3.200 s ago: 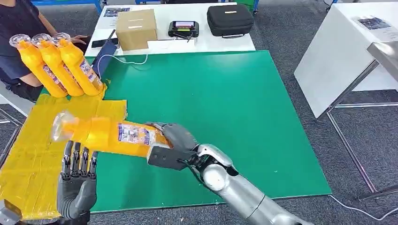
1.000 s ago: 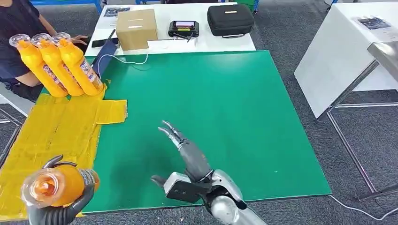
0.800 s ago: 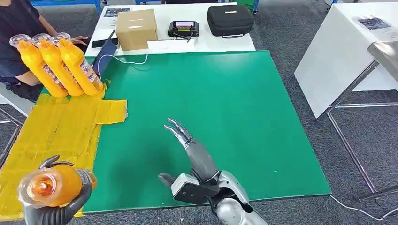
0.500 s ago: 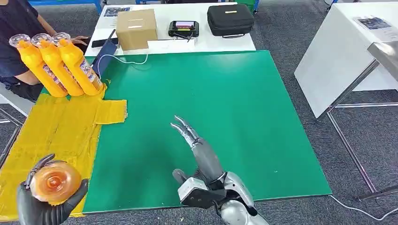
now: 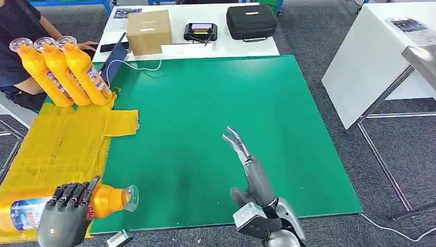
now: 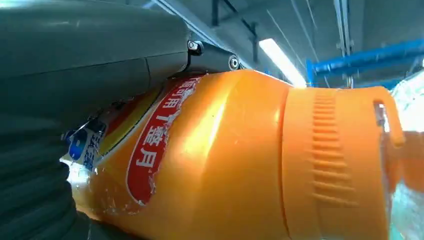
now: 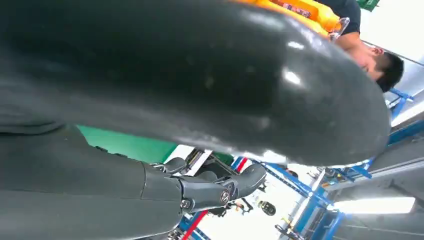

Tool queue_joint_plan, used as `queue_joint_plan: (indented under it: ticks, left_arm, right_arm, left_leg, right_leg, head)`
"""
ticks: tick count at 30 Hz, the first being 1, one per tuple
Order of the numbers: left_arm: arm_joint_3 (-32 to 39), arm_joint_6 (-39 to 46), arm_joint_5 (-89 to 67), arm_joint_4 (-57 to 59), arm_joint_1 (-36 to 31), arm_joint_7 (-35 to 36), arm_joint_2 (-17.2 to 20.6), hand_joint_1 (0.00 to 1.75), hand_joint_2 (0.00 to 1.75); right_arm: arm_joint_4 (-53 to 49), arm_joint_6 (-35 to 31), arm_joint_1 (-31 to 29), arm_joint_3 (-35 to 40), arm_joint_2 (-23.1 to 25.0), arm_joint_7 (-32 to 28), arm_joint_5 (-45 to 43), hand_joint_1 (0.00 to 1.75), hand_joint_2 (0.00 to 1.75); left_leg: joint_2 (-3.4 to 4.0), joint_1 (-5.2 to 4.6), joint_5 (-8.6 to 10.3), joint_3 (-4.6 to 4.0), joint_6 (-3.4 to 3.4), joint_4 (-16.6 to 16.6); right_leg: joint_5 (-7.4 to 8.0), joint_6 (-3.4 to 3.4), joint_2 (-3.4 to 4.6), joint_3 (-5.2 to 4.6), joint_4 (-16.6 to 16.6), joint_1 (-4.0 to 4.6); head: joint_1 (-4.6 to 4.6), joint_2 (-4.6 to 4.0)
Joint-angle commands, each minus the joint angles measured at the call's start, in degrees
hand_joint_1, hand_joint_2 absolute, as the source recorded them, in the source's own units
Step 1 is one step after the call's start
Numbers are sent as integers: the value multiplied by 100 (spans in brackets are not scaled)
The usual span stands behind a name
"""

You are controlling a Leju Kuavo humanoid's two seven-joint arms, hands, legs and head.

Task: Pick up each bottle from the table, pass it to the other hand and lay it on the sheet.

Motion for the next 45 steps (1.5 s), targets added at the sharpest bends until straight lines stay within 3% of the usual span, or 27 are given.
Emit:
queue_joint_plan:
  ticks: [1, 2, 3, 4, 6, 7, 11, 15, 17, 21, 26, 27, 28, 45]
  left_arm:
    - [-829, -165, -30, 1483, -569, 1165, 1607, 175, 175]
    - [-1910, -493, -30, 1459, -811, 2443, 2511, 175, 175]
    - [-3123, -715, -30, 1512, -1188, 3654, 3118, 175, 175]
    - [-3578, -755, -30, 1573, -1335, 4064, 3249, 175, 175]
    - [-3578, -755, -30, 1573, -1335, 4064, 3249, 175, 175]
    - [-4021, -707, -30, 1718, -1478, 4400, 3338, 175, 175]
    - [-4221, -866, -30, 1873, -1492, 4314, 3219, 175, 175]
    - [-4007, -814, -30, 2057, -1461, 4006, 3031, 175, 175]
    - [-3356, -950, -30, 2275, -1345, 3204, 2559, 175, 175]
    - [-2614, -1081, 8, 2934, -1618, 2063, 1974, 175, 175]
    - [-2490, -1297, 273, 3526, -1910, 1520, 1728, 175, 175]
    - [-2467, -1316, 278, 3620, -1936, 1507, 1729, 129, 175]
    - [-2278, -1181, 70, 3757, -1966, 1752, 1606, 0, 0]
    - [-1863, -1369, 680, 3382, -1757, 1479, 1281, 0, 0]
  right_arm:
    - [-280, 109, 156, -555, -379, -41, -212, 0, 0]
    - [-281, 151, 162, -589, -356, -80, -225, 0, 0]
    - [-249, 170, 131, -600, -315, -91, -235, 0, 0]
    - [-235, 184, 107, -593, -299, -95, -237, 0, 0]
    - [-235, 184, 107, -593, -299, -95, -237, 0, 0]
    - [-175, 210, 31, -560, -281, -66, -300, 0, 0]
    - [-37, 196, -63, -581, -232, -100, -307, 0, 0]
    - [33, 216, -103, -595, -213, -130, -339, 0, 0]
    - [94, 287, -154, -585, -217, -186, -409, 0, 0]
    - [284, 370, -304, -505, -188, -199, -467, 0, 0]
    - [391, 384, -419, -418, -179, -200, -476, 0, 0]
    - [402, 384, -427, -405, -182, -200, -477, 0, 0]
    - [393, 373, -397, -410, -175, -202, -476, 0, 0]
    - [455, 371, -285, -425, -161, -129, -381, 0, 0]
  left_leg:
    - [-51, 1, 5, 23, -4, -16]
    - [-41, -1, 6, 13, -2, -11]
    - [-64, 4, 5, 23, -6, -12]
    - [-86, 5, 15, 0, -7, -4]
    - [-109, 7, 13, 18, -7, 0]
    - [-68, 2, 16, 3, -6, -6]
    - [-30, 7, 1, 26, -6, -8]
    - [-15, 0, 4, 24, -6, -10]
    - [-21, 2, 3, 25, -7, -9]
    - [-14, -1, 10, 12, -6, -12]
    - [-25, -5, 15, 17, -4, -17]
    - [-18, -3, 14, 14, -3, -13]
    - [-20, 2, 12, 26, -4, -16]
    - [-32, 0, 6, 52, -1, -9]
  right_leg:
    - [-8, -9, -2, 32, -12, -5]
    - [-5, -6, -8, 14, -7, -6]
    - [-11, -13, -8, 28, -7, -3]
    - [-12, -13, -43, 14, 2, 0]
    - [-21, -15, -54, -20, 6, -2]
    - [-6, -12, -26, -62, 1, -2]
    - [-7, -9, 26, 31, -6, 3]
    - [-2, -8, 31, 26, -4, -6]
    - [-2, -11, 34, 30, -6, -5]
    - [7, -7, 26, 16, -10, -6]
    - [6, -6, 18, 21, -10, -11]
    - [6, -5, 17, 20, -8, -8]
    - [8, -9, 32, 32, -14, -4]
    - [0, -7, 23, 61, -7, -7]
  head:
    - [2, 0]
    - [2, 0]
    - [4, 0]
    - [4, 0]
    - [2, 0]
    - [7, 0]
    - [4, 0]
    - [2, 0]
    - [4, 0]
    - [2, 0]
    - [0, 0]
    - [2, 0]
    - [2, 0]
    - [2, 0]
